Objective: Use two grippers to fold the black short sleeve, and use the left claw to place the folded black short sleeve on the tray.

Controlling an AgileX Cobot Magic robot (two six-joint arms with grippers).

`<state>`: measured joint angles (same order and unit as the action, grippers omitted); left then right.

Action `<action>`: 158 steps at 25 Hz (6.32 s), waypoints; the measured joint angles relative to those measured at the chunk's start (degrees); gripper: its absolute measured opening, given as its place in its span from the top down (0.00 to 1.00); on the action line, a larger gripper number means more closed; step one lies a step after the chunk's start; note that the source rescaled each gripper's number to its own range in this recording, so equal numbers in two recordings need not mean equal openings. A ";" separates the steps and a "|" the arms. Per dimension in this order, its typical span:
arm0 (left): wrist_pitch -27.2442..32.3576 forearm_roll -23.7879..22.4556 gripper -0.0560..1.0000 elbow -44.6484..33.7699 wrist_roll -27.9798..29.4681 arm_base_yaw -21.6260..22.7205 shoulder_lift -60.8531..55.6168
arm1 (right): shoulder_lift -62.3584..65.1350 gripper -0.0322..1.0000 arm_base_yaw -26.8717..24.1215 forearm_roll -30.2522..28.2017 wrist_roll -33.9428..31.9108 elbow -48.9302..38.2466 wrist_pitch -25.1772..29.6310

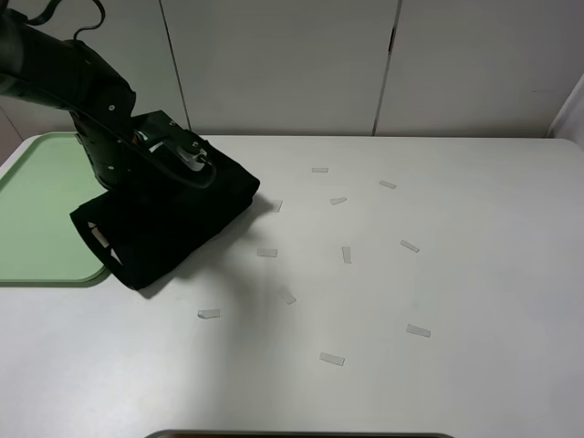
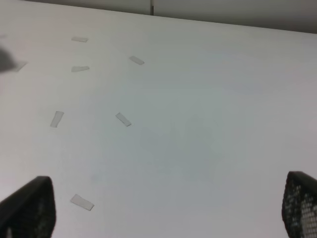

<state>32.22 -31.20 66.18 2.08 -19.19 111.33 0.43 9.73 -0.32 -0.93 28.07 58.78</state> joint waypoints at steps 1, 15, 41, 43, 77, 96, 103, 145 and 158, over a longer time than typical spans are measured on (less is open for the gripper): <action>0.56 -0.05 0.77 0.00 0.00 1.08 -0.08 | 0.00 0.00 0.00 0.00 -0.05 0.00 0.00; -2.39 -4.96 0.77 0.00 2.00 16.82 -0.33 | 0.00 0.00 0.00 0.00 -0.17 0.00 0.00; -12.85 -8.14 0.04 -7.60 5.88 25.77 -5.82 | 0.00 0.00 0.00 0.00 -0.17 0.00 0.00; -13.53 -8.14 0.02 -7.60 5.92 25.32 -7.22 | 0.00 0.00 0.00 0.00 -0.17 0.00 0.00; -15.71 -37.61 0.00 -23.42 41.64 24.29 -13.44 | 0.00 0.00 0.00 0.00 -0.17 0.00 0.00; -10.08 -24.68 0.00 -23.56 29.25 21.27 -16.01 | 0.00 0.00 0.00 0.00 -0.17 0.00 0.00; -9.78 -20.79 0.00 -22.86 26.48 21.27 -31.70 | 0.00 0.00 0.00 0.00 -0.17 0.00 0.00; 34.44 28.32 0.00 -31.15 -4.15 14.90 -111.87 | 0.00 0.00 0.00 0.00 -0.17 0.00 0.00; 32.15 25.63 0.00 -35.62 1.15 14.90 -111.87 | 0.00 0.00 0.00 0.00 -0.17 0.00 0.00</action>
<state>64.36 -5.57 30.57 3.24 -4.30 -0.54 0.43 9.73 -0.32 -1.09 28.07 58.78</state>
